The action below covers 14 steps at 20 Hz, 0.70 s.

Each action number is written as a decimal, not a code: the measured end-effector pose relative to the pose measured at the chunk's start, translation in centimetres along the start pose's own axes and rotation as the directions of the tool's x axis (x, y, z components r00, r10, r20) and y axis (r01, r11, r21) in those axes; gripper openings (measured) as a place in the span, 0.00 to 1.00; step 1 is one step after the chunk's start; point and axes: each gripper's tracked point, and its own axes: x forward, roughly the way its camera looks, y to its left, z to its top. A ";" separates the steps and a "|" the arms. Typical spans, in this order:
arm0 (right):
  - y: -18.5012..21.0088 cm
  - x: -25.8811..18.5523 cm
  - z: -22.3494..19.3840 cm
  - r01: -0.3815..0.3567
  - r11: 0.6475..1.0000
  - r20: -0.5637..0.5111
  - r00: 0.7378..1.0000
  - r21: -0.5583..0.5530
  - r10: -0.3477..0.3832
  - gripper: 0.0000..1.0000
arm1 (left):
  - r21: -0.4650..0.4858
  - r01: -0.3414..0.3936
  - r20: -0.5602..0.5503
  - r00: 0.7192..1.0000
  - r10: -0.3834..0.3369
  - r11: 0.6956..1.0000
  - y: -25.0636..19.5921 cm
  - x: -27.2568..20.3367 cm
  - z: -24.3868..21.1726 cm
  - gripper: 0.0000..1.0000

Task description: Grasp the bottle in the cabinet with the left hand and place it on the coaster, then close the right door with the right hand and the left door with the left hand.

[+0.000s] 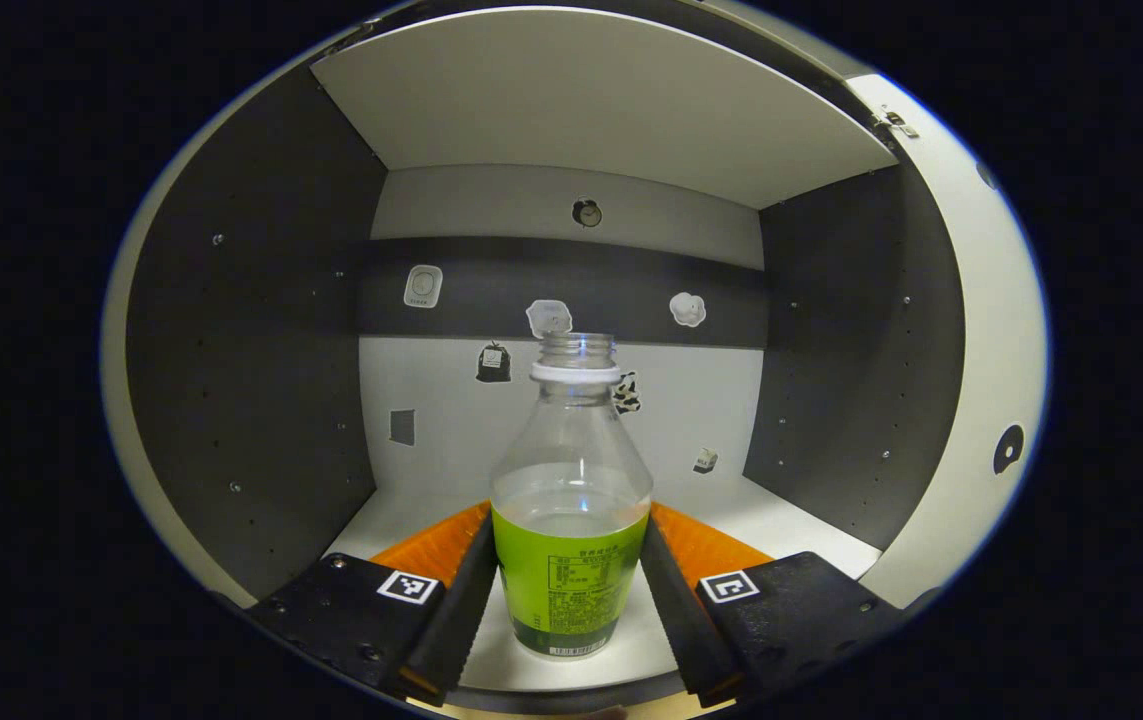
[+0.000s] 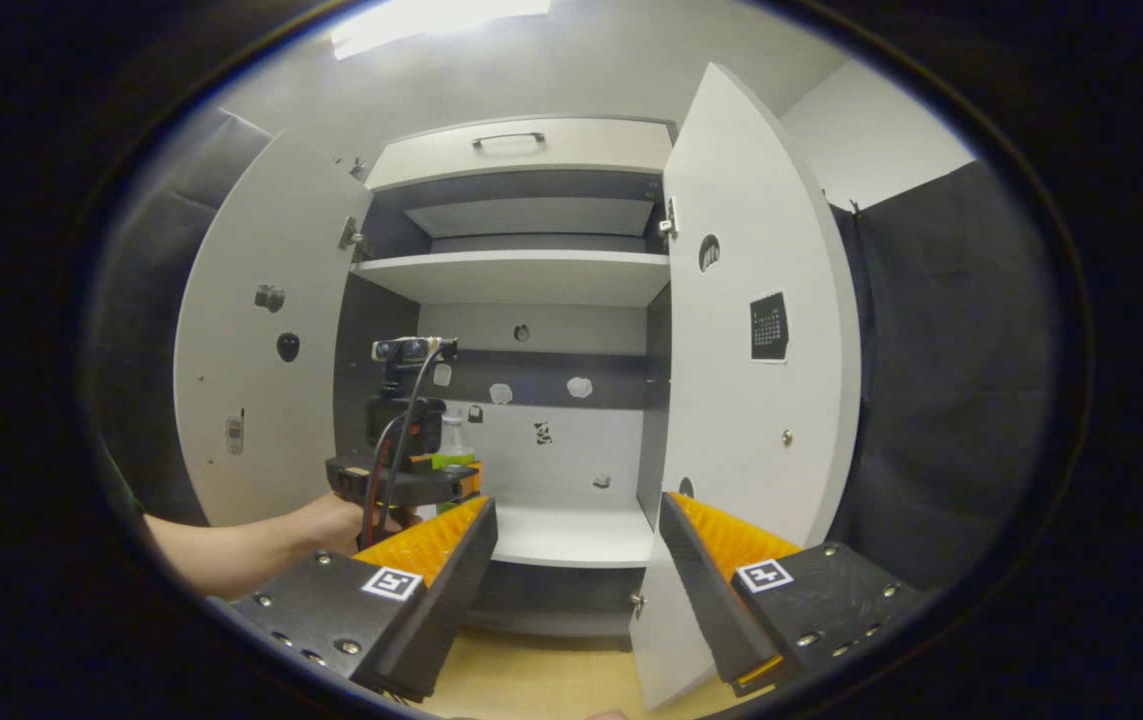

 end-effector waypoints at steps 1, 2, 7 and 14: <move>-0.1 -0.3 0.0 -0.003 1.000 0.002 1.000 0.001 0.003 0.98 | -0.003 0.008 0.003 1.000 -0.008 1.000 -0.4 -0.9 0.2 0.80; -0.2 -0.6 0.0 -0.005 1.000 0.003 1.000 0.002 0.005 0.99 | 0.000 0.015 0.018 1.000 -0.015 1.000 -0.7 -1.7 0.7 0.80; 0.1 -2.6 0.3 -0.029 0.999 0.012 1.000 0.025 0.029 0.99 | 0.029 0.036 0.061 0.997 -0.037 0.999 -2.0 -7.0 2.9 0.80; 1.0 -6.0 0.7 -0.077 0.996 0.027 0.997 0.038 0.076 0.98 | 0.006 0.056 0.091 0.994 -0.056 0.998 -4.1 -15.6 4.1 0.80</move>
